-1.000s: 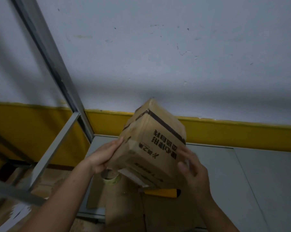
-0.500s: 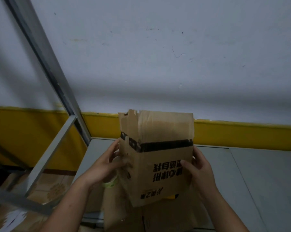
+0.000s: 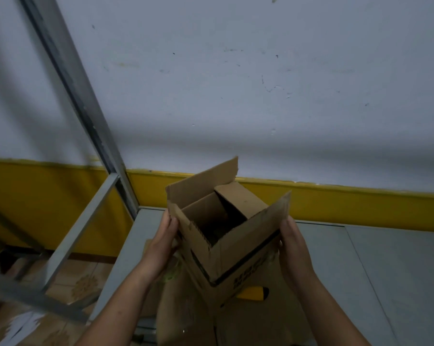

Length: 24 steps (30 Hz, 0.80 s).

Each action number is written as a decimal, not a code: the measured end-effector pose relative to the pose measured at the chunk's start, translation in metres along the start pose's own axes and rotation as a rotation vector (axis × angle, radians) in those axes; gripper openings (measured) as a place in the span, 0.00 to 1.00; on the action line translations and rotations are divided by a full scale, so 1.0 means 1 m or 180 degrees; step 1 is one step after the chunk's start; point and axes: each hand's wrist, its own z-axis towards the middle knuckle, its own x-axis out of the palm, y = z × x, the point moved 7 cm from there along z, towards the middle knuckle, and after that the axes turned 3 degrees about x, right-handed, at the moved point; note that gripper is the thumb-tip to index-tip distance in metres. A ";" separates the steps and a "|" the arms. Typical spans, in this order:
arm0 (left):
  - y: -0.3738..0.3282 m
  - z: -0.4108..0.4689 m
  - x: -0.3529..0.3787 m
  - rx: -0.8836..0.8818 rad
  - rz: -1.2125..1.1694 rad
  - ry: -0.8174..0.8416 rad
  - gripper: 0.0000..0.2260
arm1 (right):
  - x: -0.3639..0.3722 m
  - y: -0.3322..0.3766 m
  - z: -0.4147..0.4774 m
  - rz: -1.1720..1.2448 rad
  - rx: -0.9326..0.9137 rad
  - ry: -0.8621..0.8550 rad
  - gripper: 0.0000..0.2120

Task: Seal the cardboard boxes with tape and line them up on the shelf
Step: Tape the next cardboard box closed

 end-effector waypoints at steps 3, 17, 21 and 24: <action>0.001 -0.001 -0.003 -0.0014 0.0124 -0.0136 0.24 | 0.003 0.000 -0.002 -0.0012 0.0041 0.0042 0.41; -0.013 -0.012 -0.005 0.0019 -0.0083 0.0185 0.48 | 0.001 -0.012 -0.004 0.0644 0.0308 0.0315 0.37; -0.019 -0.006 -0.011 0.0182 -0.0193 0.0026 0.38 | 0.010 -0.006 -0.003 0.0585 0.0197 0.0738 0.22; -0.021 -0.003 -0.013 0.0225 -0.0060 0.0030 0.37 | 0.008 -0.007 0.001 0.0457 0.0290 0.0504 0.29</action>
